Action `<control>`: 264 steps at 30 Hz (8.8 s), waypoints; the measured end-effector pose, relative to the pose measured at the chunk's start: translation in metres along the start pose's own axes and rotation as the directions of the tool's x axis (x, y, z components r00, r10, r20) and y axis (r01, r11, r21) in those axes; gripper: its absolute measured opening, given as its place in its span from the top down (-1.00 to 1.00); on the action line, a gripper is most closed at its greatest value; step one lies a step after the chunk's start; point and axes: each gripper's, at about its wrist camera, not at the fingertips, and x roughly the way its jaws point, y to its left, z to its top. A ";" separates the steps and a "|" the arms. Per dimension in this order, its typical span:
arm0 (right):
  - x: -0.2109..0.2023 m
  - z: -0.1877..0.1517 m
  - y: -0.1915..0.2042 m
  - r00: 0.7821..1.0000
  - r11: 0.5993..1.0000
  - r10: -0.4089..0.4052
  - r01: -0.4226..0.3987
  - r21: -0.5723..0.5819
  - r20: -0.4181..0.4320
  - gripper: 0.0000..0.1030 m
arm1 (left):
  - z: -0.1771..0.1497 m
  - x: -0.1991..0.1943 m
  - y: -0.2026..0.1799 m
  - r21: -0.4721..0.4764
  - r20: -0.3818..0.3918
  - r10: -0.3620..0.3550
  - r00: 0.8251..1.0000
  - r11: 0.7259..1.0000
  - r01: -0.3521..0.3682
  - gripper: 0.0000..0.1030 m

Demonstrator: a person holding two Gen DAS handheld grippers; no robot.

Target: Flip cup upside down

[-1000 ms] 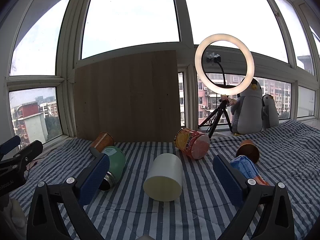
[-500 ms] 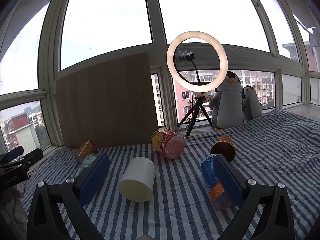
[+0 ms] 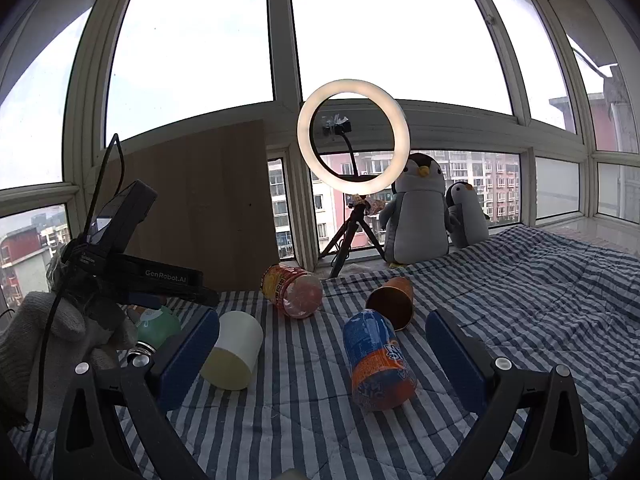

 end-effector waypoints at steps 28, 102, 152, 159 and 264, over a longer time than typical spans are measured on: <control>-0.019 -0.003 -0.020 0.993 1.000 -0.022 0.021 0.011 0.114 -0.98 | -0.009 0.098 -0.012 -0.066 -0.263 -0.074 0.962 0.996 0.058 -0.54; 0.091 -0.081 0.127 0.430 0.943 0.332 -0.177 0.282 -0.840 -0.89 | -0.262 -0.167 0.112 0.099 0.172 -0.042 0.984 0.995 0.025 -0.69; 0.057 -0.077 0.133 0.901 0.922 0.105 -0.247 -0.298 -0.421 -0.42 | -0.254 -0.146 0.100 0.077 0.184 -0.090 0.979 0.994 0.077 -0.69; 0.033 -0.074 0.128 0.917 0.923 0.157 -0.268 -0.275 -0.368 -0.40 | -0.258 -0.151 0.080 0.104 0.276 -0.055 0.960 0.994 0.027 -0.69; -0.039 -0.056 0.047 0.990 0.987 0.131 -0.124 -0.101 0.058 -0.97 | -0.273 -0.152 0.036 -0.069 0.728 0.226 0.648 0.963 -0.259 -0.99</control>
